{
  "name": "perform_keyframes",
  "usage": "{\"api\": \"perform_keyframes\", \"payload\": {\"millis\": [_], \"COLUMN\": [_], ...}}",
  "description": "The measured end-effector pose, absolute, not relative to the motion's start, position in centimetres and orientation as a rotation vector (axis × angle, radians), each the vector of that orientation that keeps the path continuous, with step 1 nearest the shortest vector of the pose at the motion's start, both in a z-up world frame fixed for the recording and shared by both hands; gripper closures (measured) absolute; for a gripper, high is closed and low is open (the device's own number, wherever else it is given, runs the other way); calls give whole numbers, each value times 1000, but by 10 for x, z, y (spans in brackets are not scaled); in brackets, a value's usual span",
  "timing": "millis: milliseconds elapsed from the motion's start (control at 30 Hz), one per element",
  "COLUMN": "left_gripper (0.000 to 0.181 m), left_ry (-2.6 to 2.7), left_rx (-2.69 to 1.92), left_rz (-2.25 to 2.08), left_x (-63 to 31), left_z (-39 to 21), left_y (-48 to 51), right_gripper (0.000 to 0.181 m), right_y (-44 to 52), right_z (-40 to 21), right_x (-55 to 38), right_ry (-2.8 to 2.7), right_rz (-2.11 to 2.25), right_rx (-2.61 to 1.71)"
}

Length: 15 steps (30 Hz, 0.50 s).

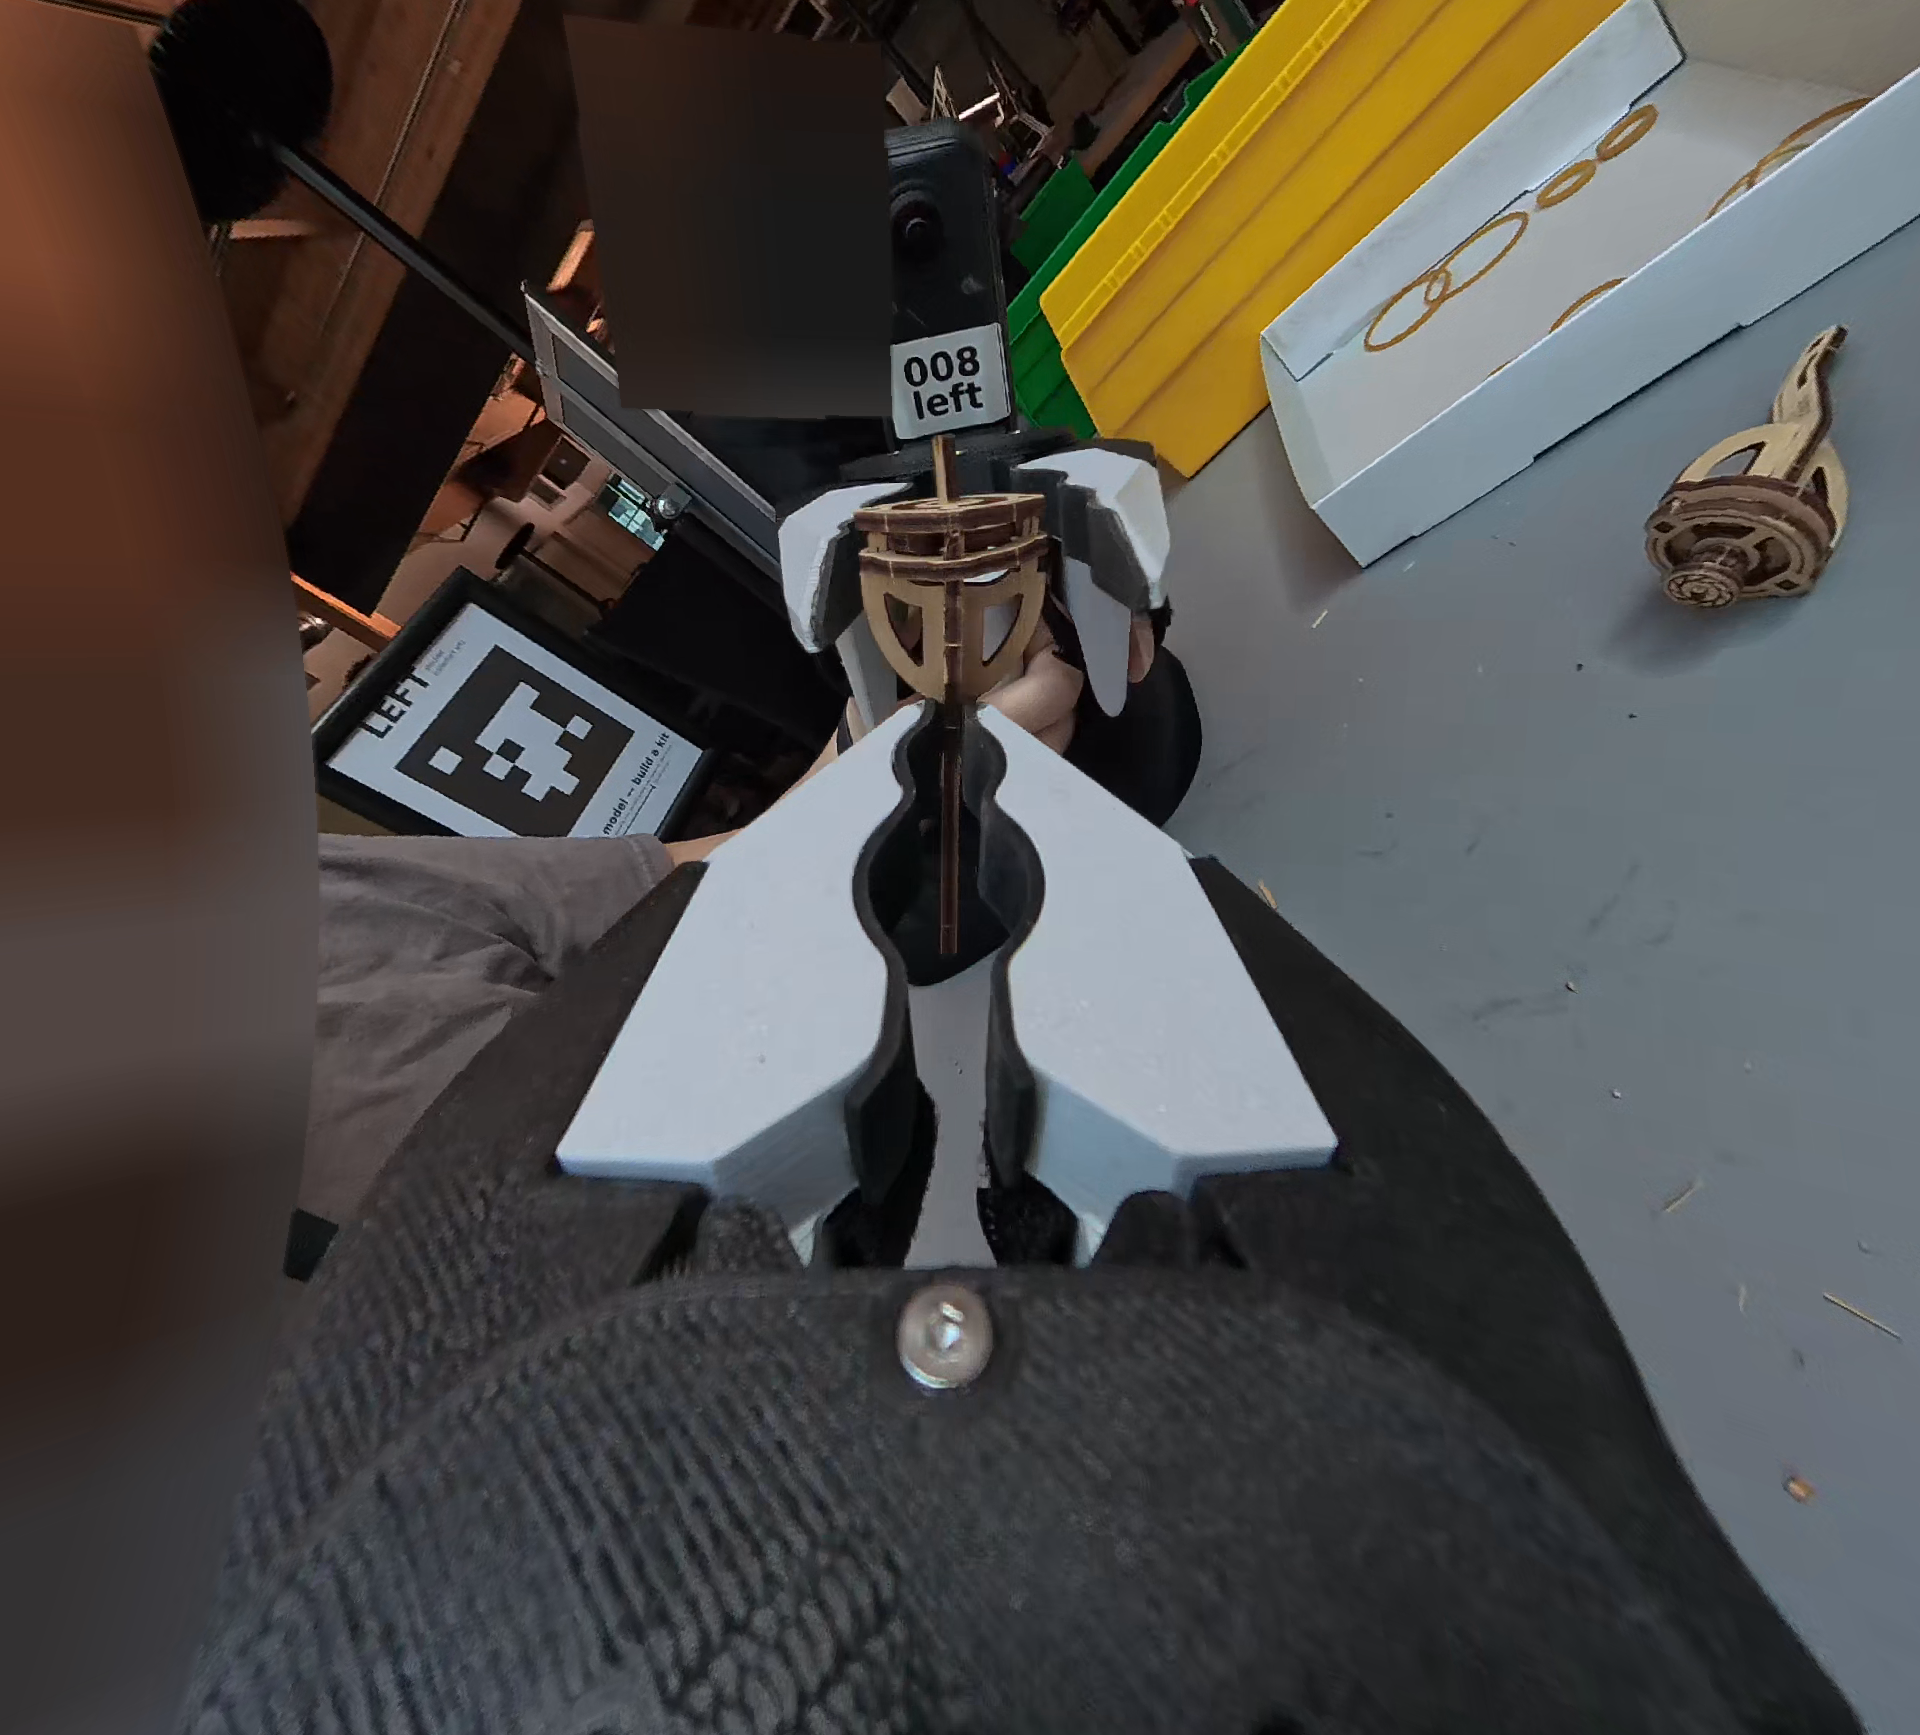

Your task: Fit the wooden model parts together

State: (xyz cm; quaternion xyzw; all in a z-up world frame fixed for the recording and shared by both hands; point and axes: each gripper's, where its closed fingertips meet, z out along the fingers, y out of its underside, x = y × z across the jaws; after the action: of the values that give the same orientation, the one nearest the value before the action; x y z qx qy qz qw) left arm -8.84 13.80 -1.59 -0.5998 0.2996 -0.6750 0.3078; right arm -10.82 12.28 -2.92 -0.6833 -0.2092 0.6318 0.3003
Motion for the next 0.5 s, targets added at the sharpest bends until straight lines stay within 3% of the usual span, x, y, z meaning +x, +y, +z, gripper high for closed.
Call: {"api": "perform_keyframes", "payload": {"millis": [200,500], "left_gripper": [151,151], "left_ry": [766,736], "left_rx": [-1568,-1530], "left_rz": [-1863,-1839], "left_x": [-81,-83], "left_z": [-15,-11], "left_y": [131,134], "right_gripper": [181,181], "right_y": [129,131], "right_z": [-25,-21], "right_x": [-106,-105], "right_ry": [-540,-549], "right_rz": [1619,1573], "right_rx": [-1764,-1714]}}
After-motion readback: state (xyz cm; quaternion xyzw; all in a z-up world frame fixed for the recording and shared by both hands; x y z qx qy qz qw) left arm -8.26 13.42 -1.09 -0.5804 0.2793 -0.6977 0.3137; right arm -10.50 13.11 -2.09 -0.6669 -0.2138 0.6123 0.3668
